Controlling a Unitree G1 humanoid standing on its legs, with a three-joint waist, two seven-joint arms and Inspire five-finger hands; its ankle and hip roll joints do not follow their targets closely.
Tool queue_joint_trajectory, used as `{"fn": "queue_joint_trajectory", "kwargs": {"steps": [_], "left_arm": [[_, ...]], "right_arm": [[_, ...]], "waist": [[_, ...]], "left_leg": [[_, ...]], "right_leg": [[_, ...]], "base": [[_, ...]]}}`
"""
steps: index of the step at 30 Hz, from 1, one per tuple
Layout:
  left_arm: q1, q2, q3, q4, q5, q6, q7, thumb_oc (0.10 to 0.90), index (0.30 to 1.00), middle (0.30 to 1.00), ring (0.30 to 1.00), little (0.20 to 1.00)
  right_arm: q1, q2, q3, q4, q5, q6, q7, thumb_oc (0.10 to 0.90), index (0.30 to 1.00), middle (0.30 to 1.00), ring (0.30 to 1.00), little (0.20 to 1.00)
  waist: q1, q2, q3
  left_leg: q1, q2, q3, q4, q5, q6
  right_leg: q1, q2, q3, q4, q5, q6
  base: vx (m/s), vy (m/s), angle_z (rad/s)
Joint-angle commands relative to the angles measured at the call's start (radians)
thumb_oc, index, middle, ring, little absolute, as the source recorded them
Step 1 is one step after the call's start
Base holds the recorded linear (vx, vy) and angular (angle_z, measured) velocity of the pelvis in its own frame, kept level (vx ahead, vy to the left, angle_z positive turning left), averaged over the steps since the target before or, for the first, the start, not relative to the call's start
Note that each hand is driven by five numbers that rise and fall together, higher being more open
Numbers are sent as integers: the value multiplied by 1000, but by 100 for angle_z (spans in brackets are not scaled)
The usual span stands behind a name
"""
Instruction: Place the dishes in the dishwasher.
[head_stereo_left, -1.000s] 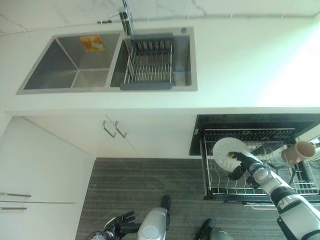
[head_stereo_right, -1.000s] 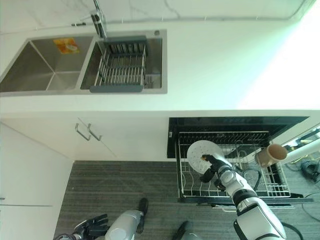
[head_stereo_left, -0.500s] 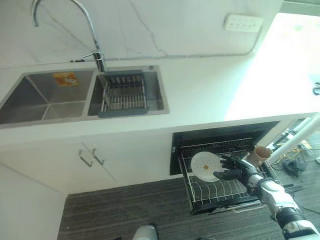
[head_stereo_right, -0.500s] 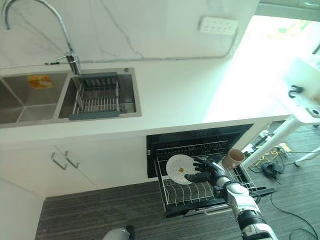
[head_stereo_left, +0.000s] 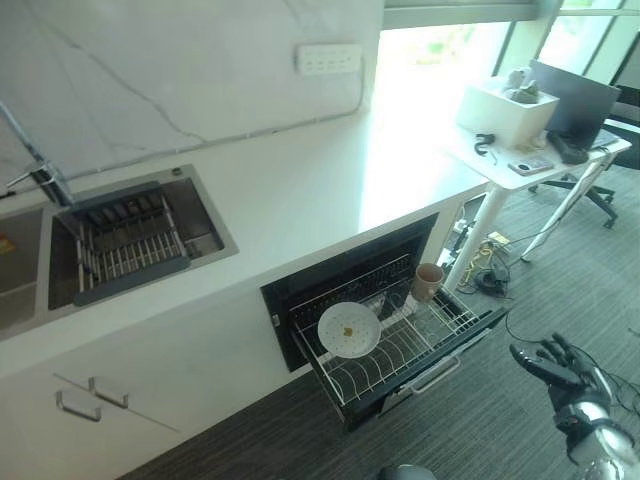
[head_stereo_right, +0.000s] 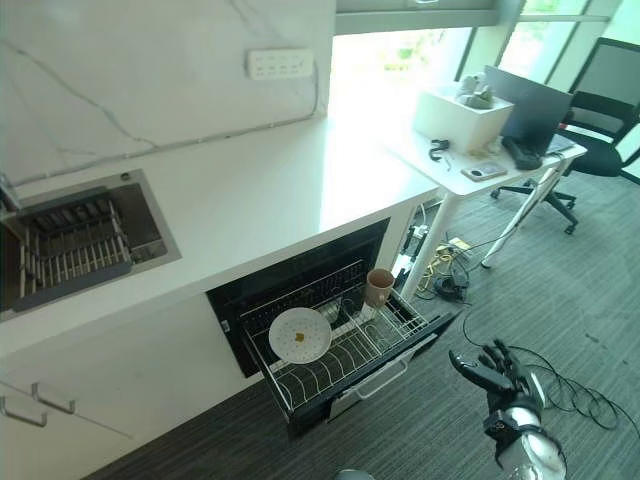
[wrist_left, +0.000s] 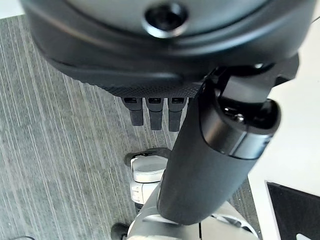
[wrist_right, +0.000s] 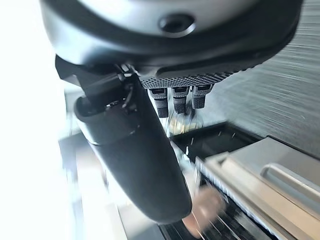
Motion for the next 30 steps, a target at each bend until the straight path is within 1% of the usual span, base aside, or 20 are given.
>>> {"fn": "queue_joint_trajectory", "kwargs": {"steps": [1, 2, 4, 5, 6, 7, 8, 9, 10, 12, 13, 15, 20, 21, 23, 24, 25, 27, 28, 30], "left_arm": [[-50, -21, -26, -28, -12, -36, -13, 800, 900, 900, 900, 900], [-52, -20, -31, -30, -12, -35, -12, 800, 900, 900, 900, 900], [-56, -18, -49, -34, -20, -34, -7, 800, 900, 900, 900, 900], [-60, -14, -50, -28, -19, -36, -10, 800, 900, 900, 900, 900], [-69, -9, -59, -17, -21, -39, -11, 800, 900, 900, 900, 900], [-81, -5, -60, 8, -11, -45, -18, 800, 900, 900, 900, 900], [-86, -5, -65, 23, -12, -51, -18, 800, 900, 900, 900, 900], [-91, -5, -65, 37, -7, -55, -20, 800, 900, 900, 900, 900], [-95, -6, -64, 54, -2, -60, -21, 800, 900, 900, 900, 900], [-101, -7, -69, 71, -1, -60, -21, 800, 900, 900, 900, 900], [-102, -9, -66, 86, 11, -61, -23, 800, 900, 900, 900, 900], [-100, -13, -65, 100, 16, -65, -23, 800, 900, 900, 900, 900], [-85, -12, -79, 88, 11, -53, -22, 800, 900, 900, 900, 900], [-84, -11, -85, 86, 4, -53, -21, 800, 900, 900, 900, 900], [-85, -10, -88, 80, 0, -48, -18, 800, 900, 900, 900, 900], [-83, -9, -88, 75, 1, -46, -15, 800, 900, 900, 900, 900], [-81, -9, -89, 71, 0, -44, -14, 800, 900, 900, 900, 900], [-75, -2, -90, 56, 4, -38, -10, 800, 900, 900, 900, 900], [-70, 9, -95, 33, 13, -22, -7, 800, 900, 900, 900, 900], [-70, 14, -98, 25, 13, -14, -4, 800, 900, 900, 900, 900]], "right_arm": [[-125, -63, -25, 38, 36, -98, -97, 800, 900, 900, 900, 900], [-123, -64, -12, 76, 17, -100, -112, 800, 900, 900, 900, 900], [-129, -58, 15, 162, 79, -76, -121, 800, 900, 900, 900, 900], [-137, -47, 29, 248, 130, -67, -108, 800, 900, 900, 900, 900], [-146, -34, 34, 339, 216, -64, -92, 800, 900, 900, 900, 900], [-166, -11, 15, 483, 384, -49, -43, 689, 733, 733, 733, 733], [-175, 3, 6, 536, 470, -46, -38, 508, 462, 462, 462, 462], [-184, 13, -4, 595, 589, -37, -45, 400, 300, 300, 300, 300], [-191, 26, -25, 658, 682, -24, -36, 400, 300, 300, 300, 300], [-206, 43, -39, 746, 773, -10, -12, 400, 300, 300, 300, 300], [-221, 49, -39, 788, 796, -15, -22, 400, 300, 300, 300, 300], [-237, 55, -39, 812, 830, -19, -27, 400, 300, 300, 300, 300], [-269, 58, -18, 838, 855, -49, -18, 400, 300, 300, 300, 300], [-277, 54, -16, 846, 877, -55, -18, 400, 300, 300, 300, 300], [-282, 51, -16, 849, 885, -57, -20, 400, 300, 300, 300, 300], [-288, 45, -16, 852, 890, -57, -24, 400, 300, 300, 300, 300], [-291, 42, -17, 854, 890, -54, -24, 400, 300, 300, 300, 300], [-305, 27, -17, 858, 908, -56, -30, 400, 300, 300, 300, 300], [-327, 7, -15, 856, 938, -64, -48, 400, 300, 300, 300, 300], [-342, -4, -14, 855, 945, -62, -51, 400, 300, 300, 300, 300]], "waist": [[30, -8, 31], [33, -7, 32], [41, -6, 34], [49, -5, 35], [60, -3, 35], [78, 2, 33], [84, 5, 33], [91, 7, 34], [98, 10, 32], [114, 18, 26], [130, 25, 22], [143, 30, 17], [181, 45, 12], [192, 49, 14], [199, 52, 15], [212, 55, 16], [216, 56, 17], [243, 64, 18], [271, 73, 24], [284, 76, 25]], "left_leg": [[71, 35, 3, -9, -95, -10], [70, 34, 3, -9, -94, -10], [67, 33, -1, -9, -91, -10], [66, 32, -4, -9, -90, -11], [64, 31, -9, -9, -89, -12], [61, 27, -18, -9, -88, -12], [60, 25, -22, -9, -88, -12], [62, 24, -24, -9, -89, -12], [63, 22, -28, -9, -91, -12], [61, 18, -37, -9, -92, -12], [62, 13, -48, -9, -92, -12], [60, 8, -60, -9, -91, -14], [50, -10, -97, -9, -90, -14], [46, -16, -108, -9, -90, -13], [43, -21, -116, -9, -89, -12], [39, -27, -125, -9, -89, -12], [37, -31, -131, -9, -89, -12], [27, -42, -147, -9, -87, -12], [19, -53, -169, -9, -88, -14], [10, -60, -181, -9, -84, -14]], "right_leg": [[41, -26, 21, -8, -55, 68], [41, -27, 20, -8, -55, 67], [41, -27, 14, -8, -54, 65], [42, -28, 10, -8, -55, 64], [44, -31, 2, -8, -56, 64], [49, -34, -10, -8, -59, 64], [50, -35, -14, -8, -60, 64], [55, -36, -20, -8, -63, 65], [60, -37, -25, -8, -65, 65], [63, -40, -35, -8, -67, 64], [70, -43, -43, -8, -69, 63], [76, -46, -52, -8, -71, 63], [86, -58, -77, -8, -76, 62], [87, -62, -84, -8, -76, 62], [90, -66, -90, -8, -76, 63], [92, -72, -96, -8, -76, 65], [94, -75, -101, -8, -75, 66], [101, -90, -122, -8, -74, 71], [112, -107, -150, -8, -76, 79], [111, -114, -164, -8, -72, 81]], "base": [[0, 0, 0], [0, 0, 0], [0, 0, 0], [0, 0, 0], [22, -25, 8], [26, -19, 13], [32, -11, 20], [34, -2, 20], [39, 2, 21], [54, 11, 21], [68, 13, 15], [58, 3, 15], [47, 4, 21], [31, 7, 20], [29, 4, 32], [36, 7, 36], [43, 9, 32], [35, 12, 36], [0, 17, 51], [-6, 19, 53]]}}
